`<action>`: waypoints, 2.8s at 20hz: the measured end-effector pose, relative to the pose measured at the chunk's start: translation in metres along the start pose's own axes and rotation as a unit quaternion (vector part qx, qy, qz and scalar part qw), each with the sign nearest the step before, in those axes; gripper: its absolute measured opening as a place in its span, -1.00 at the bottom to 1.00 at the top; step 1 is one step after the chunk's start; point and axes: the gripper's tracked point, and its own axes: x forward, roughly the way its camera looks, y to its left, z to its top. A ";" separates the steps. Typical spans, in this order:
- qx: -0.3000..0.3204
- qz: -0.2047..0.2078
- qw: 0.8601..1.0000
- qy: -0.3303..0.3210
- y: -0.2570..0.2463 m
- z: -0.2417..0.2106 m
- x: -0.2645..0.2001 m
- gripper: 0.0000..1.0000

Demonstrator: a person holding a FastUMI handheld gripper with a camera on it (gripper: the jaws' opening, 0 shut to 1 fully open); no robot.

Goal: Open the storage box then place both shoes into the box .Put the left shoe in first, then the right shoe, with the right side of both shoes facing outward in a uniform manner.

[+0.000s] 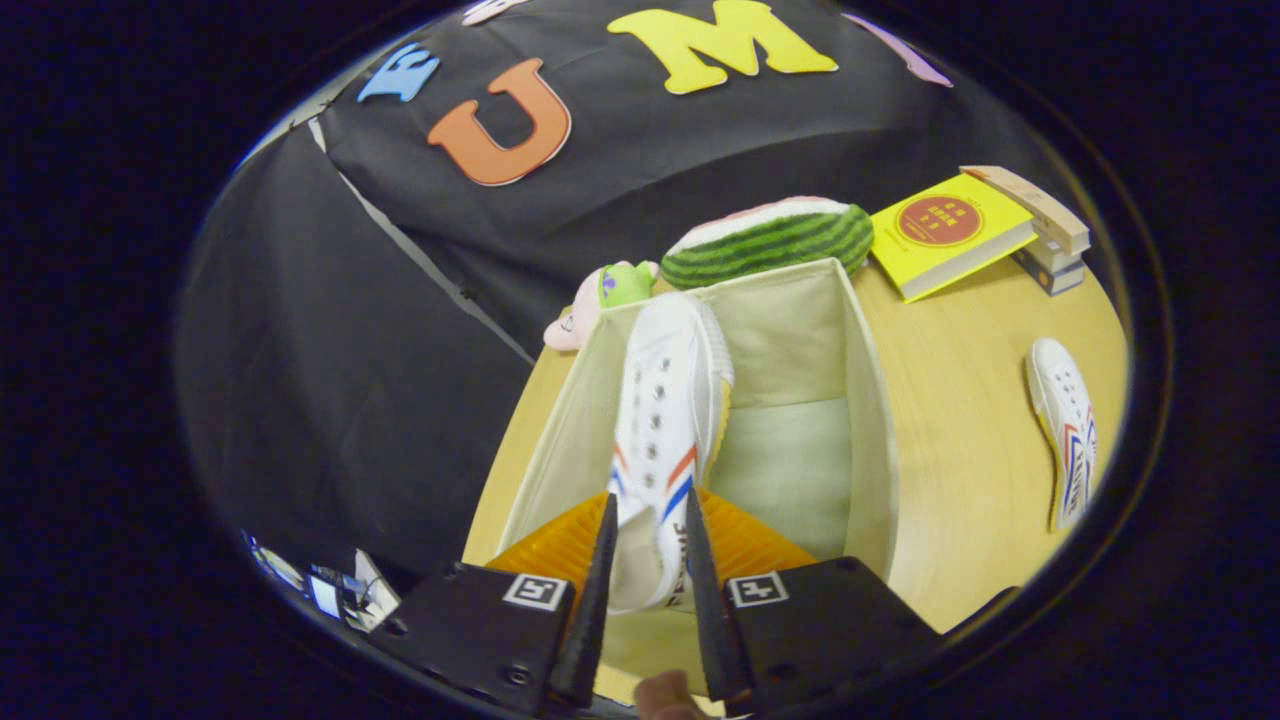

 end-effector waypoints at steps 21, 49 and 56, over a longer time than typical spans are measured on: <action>-0.102 -0.204 0.974 -0.010 -0.223 0.048 -0.149 0.93; 0.078 -0.125 0.979 0.141 -0.395 -0.025 -0.096 -0.32; 0.106 -0.137 0.977 0.123 -0.389 -0.023 -0.099 -0.62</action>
